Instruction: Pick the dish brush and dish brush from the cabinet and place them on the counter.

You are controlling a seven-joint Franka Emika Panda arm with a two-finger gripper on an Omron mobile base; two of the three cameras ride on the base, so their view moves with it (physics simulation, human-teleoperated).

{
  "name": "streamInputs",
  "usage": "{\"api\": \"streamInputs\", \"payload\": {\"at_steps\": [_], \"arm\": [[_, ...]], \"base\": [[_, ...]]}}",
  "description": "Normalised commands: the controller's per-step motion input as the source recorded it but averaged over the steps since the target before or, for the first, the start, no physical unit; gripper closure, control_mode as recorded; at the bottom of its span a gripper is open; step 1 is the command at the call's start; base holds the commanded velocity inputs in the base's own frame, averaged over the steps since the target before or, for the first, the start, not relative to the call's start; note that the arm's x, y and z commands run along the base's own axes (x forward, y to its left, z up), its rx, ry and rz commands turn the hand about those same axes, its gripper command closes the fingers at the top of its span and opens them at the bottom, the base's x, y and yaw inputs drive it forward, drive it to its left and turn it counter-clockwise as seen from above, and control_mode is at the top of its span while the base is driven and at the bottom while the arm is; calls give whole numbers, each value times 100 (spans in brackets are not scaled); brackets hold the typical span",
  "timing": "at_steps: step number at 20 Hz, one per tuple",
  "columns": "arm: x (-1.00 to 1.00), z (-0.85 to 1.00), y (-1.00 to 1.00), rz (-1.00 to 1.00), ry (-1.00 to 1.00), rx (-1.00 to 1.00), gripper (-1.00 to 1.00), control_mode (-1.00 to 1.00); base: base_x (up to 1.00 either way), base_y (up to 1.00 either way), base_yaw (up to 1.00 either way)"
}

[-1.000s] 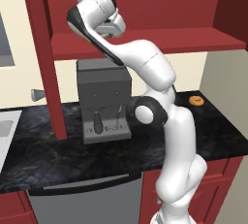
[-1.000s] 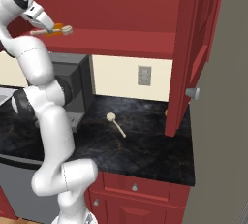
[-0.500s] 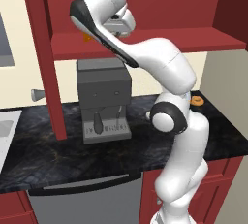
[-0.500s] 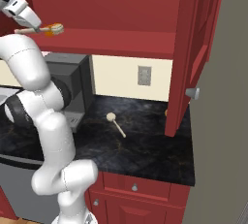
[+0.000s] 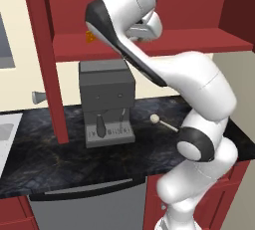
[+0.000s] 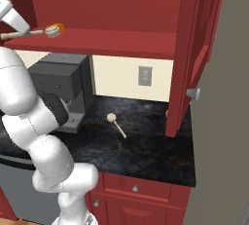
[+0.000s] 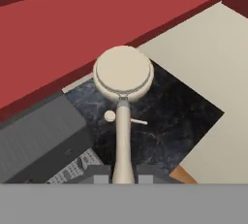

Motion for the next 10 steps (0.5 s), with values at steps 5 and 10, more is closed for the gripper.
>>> {"api": "streamInputs", "payload": {"at_steps": [5,10], "arm": [[-100,-27,-73,0,-13,0,100,-100],[-100,-23,-75,0,-12,0,100,-100]], "base": [[0,0,0],[0,0,0]]}}
